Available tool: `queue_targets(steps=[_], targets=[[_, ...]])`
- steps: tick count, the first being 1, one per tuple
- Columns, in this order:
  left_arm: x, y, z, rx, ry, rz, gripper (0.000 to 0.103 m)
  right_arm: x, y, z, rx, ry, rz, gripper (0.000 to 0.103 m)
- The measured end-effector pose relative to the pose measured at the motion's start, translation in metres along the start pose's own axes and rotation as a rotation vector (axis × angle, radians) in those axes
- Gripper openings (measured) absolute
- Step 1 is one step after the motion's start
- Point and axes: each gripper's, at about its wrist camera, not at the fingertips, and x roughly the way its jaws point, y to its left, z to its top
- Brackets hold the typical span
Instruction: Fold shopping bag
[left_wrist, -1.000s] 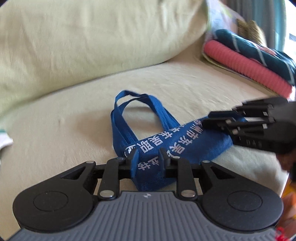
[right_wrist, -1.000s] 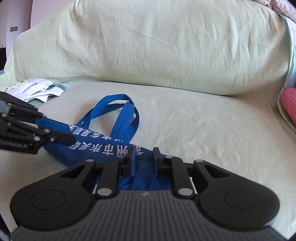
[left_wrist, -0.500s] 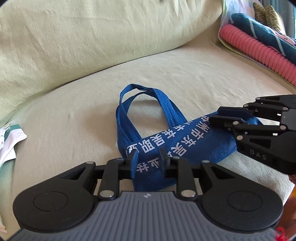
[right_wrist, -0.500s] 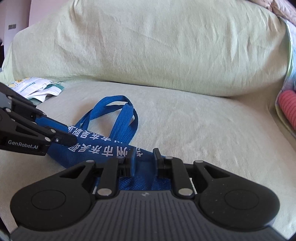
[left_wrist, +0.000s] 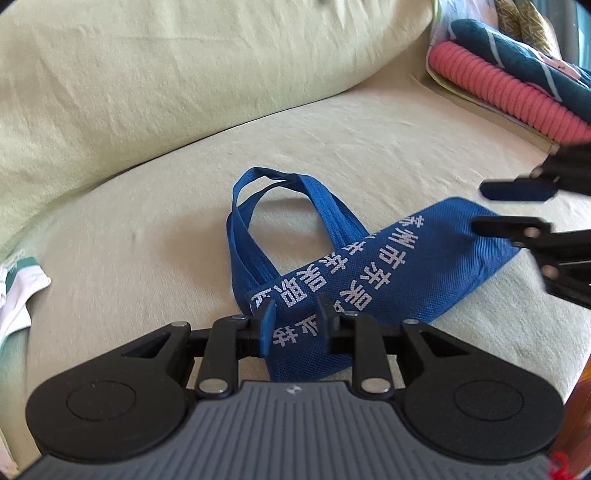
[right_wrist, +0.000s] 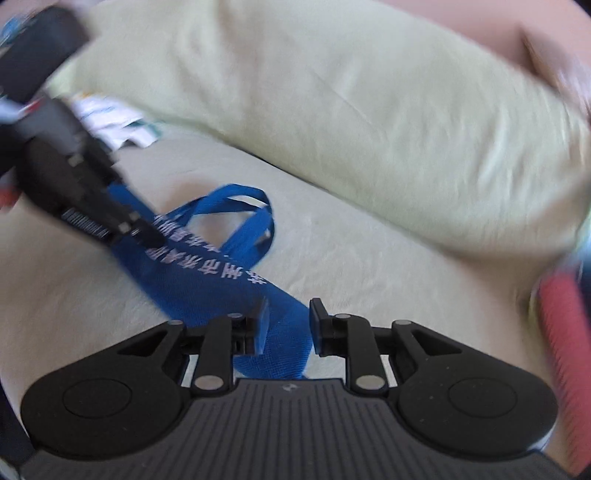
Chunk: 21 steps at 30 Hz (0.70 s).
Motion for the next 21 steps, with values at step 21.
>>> queue_targets(steps=[21], targets=[[-0.036,-0.023,-0.018,0.648,-0.118,-0.079,0.041,0.038,0.024,-0.014,-0.682,-0.058,0.269,0.036]])
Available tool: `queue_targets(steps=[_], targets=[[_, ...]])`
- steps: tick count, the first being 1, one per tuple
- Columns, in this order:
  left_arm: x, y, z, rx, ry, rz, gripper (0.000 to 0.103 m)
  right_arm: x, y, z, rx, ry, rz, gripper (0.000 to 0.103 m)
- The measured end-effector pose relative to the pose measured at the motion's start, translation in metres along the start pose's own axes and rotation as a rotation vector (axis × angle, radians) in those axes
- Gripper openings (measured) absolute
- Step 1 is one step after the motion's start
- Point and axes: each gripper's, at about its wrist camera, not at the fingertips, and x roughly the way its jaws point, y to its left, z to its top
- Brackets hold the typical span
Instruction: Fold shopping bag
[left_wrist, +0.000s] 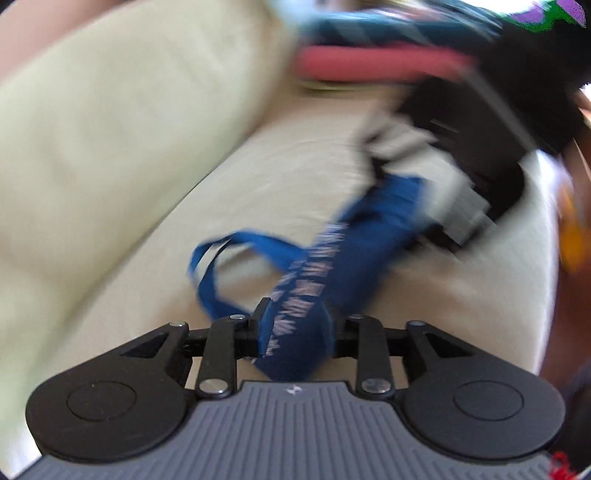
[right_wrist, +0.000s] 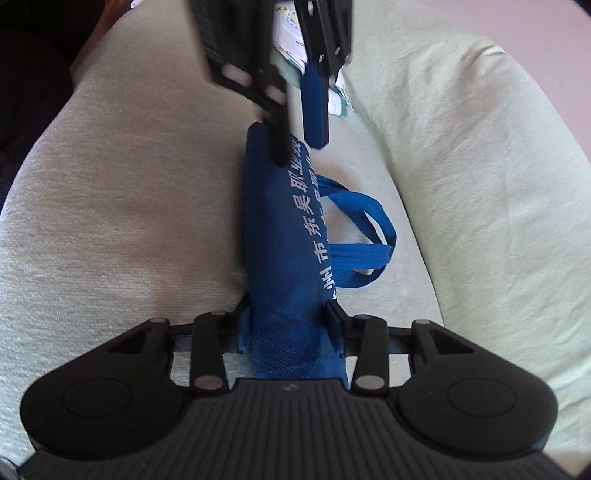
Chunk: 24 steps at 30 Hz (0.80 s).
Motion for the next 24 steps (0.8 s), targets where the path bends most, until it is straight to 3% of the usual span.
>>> queue_targets(steps=[3,7,12,15,21,24], targets=[[0.007,-0.018,-0.003,0.244,0.057,0.024,0.047,-0.001,-0.002,0.0,0.0,-0.002,0.008,0.036],[0.03,-0.026,-0.016,0.397,0.063,0.045,0.047,-0.003,-0.003,-0.003,0.011,-0.012,-0.004,0.036],[0.036,0.005,-0.01,0.176,0.074,-0.072,0.043,0.004,-0.015,-0.007,0.134,-0.032,-0.028,0.036],[0.026,0.013,-0.006,0.109,0.089,-0.129,0.041,0.001,-0.032,0.001,0.26,-0.007,0.034,0.033],[-0.017,0.026,-0.009,-0.08,0.136,-0.368,0.04,-0.022,-0.064,0.011,0.495,0.028,0.363,0.032],[-0.02,0.035,-0.015,-0.165,0.153,-0.407,0.04,-0.015,-0.084,0.007,0.667,0.058,0.591,0.032]])
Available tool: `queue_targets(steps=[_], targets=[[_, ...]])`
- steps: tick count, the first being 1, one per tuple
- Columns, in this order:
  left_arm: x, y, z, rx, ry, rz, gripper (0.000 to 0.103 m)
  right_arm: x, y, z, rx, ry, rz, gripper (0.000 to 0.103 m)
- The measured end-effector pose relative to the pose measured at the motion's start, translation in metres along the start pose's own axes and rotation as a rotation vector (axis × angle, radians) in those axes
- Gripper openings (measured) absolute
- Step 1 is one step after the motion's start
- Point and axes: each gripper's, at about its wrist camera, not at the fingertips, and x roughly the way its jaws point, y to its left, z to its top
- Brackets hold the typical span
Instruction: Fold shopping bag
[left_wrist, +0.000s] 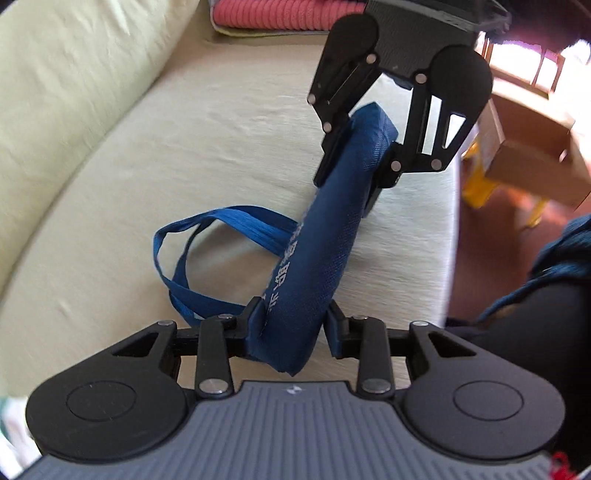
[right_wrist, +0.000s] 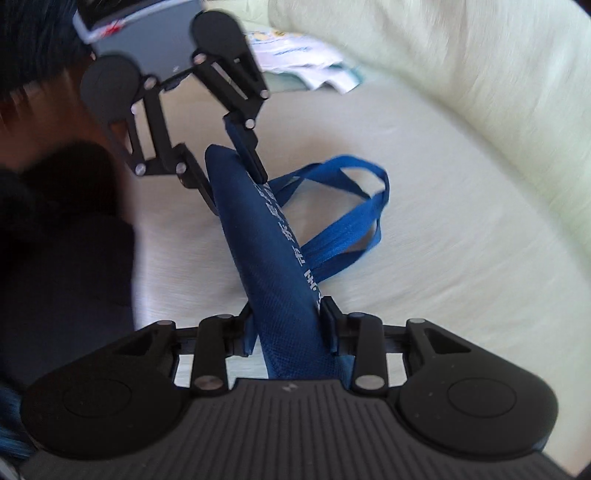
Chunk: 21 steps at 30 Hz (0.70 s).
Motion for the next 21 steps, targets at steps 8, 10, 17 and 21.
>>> queue_targets(steps=[8,10,17,21], targets=[[0.009,0.03,0.001,-0.143,-0.015,0.002,0.045,0.032,-0.102,0.025,0.441,0.132,0.33,0.03],[0.009,0.03,0.002,-0.137,-0.015,0.026,0.048,0.042,-0.117,0.026,0.497,0.173,0.366,0.031],[-0.01,0.012,0.006,-0.045,-0.004,0.215,0.049,0.054,-0.13,0.016,0.619,0.239,0.418,0.029],[-0.034,-0.003,0.012,-0.02,-0.101,0.276,0.045,0.06,-0.133,0.014,0.668,0.258,0.431,0.029]])
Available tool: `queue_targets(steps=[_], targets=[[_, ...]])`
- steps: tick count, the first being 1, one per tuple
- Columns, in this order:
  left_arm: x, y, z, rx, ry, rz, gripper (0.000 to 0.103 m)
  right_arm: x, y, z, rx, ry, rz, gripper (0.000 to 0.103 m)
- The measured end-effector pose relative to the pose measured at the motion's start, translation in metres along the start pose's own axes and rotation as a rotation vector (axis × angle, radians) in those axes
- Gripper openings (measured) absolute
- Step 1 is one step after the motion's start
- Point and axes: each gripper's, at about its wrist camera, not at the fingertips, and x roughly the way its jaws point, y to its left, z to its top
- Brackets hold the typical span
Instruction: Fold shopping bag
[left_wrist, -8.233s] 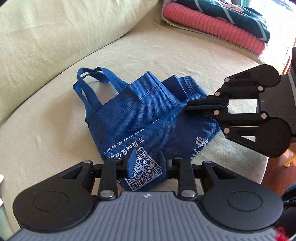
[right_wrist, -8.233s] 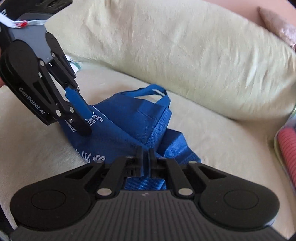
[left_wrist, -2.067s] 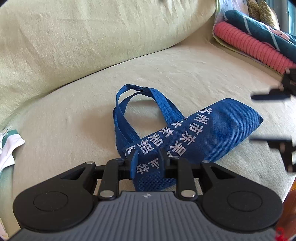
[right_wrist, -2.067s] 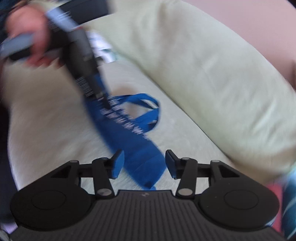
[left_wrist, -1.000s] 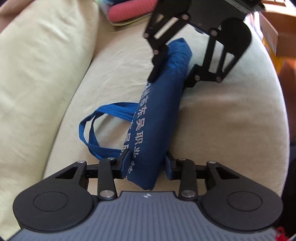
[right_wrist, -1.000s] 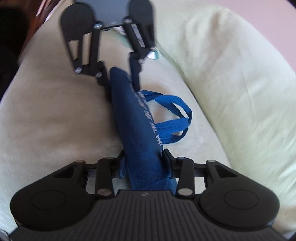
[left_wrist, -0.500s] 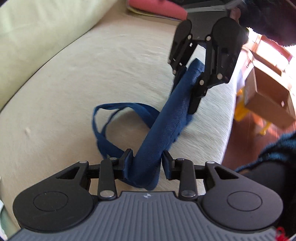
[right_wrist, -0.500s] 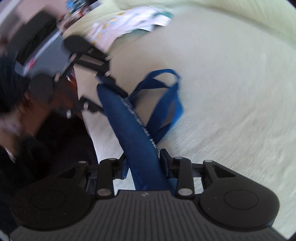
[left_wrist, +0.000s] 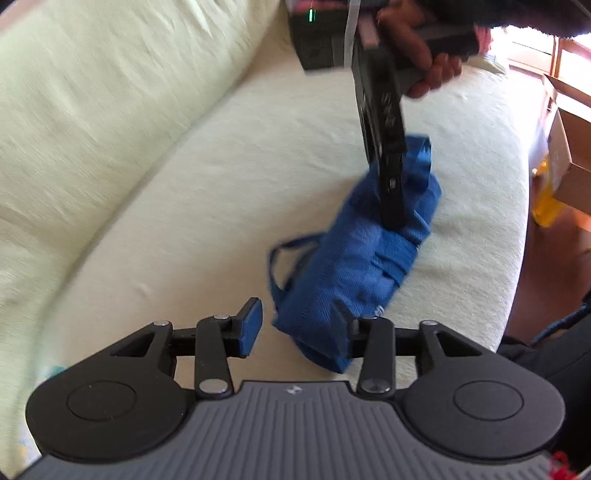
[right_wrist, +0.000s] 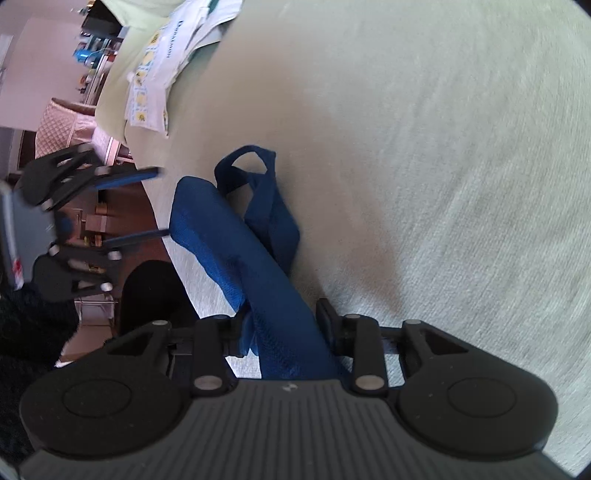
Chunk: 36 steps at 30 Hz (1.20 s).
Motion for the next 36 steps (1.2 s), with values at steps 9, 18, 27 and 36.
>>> queue_targets(steps=[9,18,27,36], targets=[[0.06,-0.005,-0.017,-0.237,0.001,-0.04,0.024,0.004,-0.002,0.001,0.044,-0.055,-0.026,0.028],[0.063,-0.006,-0.015,-0.252,0.019,-0.023,0.025,-0.016,0.064,-0.085,-0.162,-0.611,-0.452,0.053],[0.059,-0.012,-0.017,-0.27,0.003,0.006,0.025,0.036,0.1,-0.165,-0.263,-1.041,-0.817,0.01],[0.063,-0.011,-0.023,-0.322,-0.032,0.018,0.025,0.091,0.08,-0.167,-0.279,-0.967,-1.007,0.005]])
